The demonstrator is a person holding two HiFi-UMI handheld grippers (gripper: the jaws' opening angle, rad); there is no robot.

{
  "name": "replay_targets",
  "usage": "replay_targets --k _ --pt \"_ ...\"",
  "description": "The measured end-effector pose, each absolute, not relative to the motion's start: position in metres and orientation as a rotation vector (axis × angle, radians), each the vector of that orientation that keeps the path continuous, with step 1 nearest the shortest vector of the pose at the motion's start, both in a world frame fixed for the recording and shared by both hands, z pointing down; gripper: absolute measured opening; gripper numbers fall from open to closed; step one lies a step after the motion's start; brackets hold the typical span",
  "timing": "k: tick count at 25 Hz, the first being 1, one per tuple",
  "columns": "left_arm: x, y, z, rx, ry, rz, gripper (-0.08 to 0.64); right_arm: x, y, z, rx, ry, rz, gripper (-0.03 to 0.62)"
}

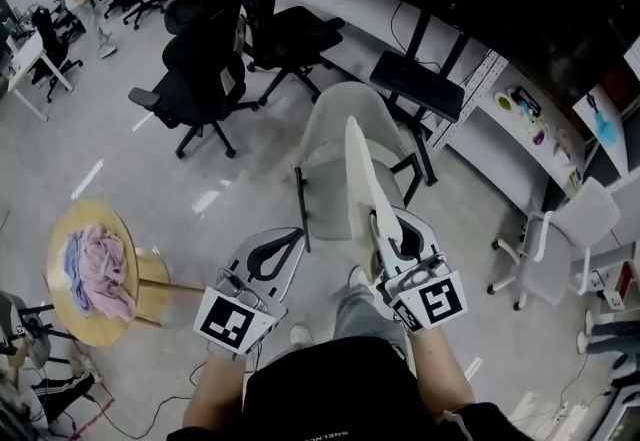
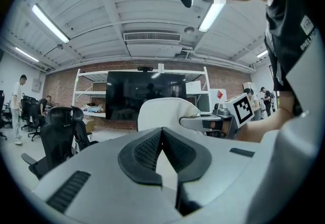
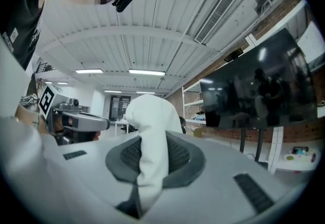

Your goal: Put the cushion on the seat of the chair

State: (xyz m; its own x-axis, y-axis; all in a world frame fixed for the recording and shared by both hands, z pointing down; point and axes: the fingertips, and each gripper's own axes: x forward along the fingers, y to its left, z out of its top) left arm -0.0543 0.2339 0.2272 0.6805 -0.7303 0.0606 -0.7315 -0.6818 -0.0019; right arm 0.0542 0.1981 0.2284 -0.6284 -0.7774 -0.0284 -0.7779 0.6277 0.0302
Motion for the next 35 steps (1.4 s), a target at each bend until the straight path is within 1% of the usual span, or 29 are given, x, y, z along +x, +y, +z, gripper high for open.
replay_targets --k 6,14,20,26,35 --pt "-0.027 0.176 0.236 2.818 -1.3 0.118 0.011 0.073 0.139 0.237 -1.247 2.873 0.044 0.054" --pt "0.015 0.102 0.23 2.772 -1.418 0.13 0.011 0.115 0.059 0.233 -1.128 2.927 0.033 0.054" --pt "0.037 0.068 0.229 2.737 -1.503 0.153 0.011 0.146 0.013 0.233 -1.088 2.925 0.02 0.054" --pt "0.058 0.047 0.235 2.675 -1.531 0.201 0.011 0.176 -0.015 0.237 -1.051 2.942 -0.003 0.054" --pt "0.068 0.023 0.24 2.688 -1.468 0.203 0.011 0.188 -0.032 0.247 -1.062 2.982 0.0 0.054"
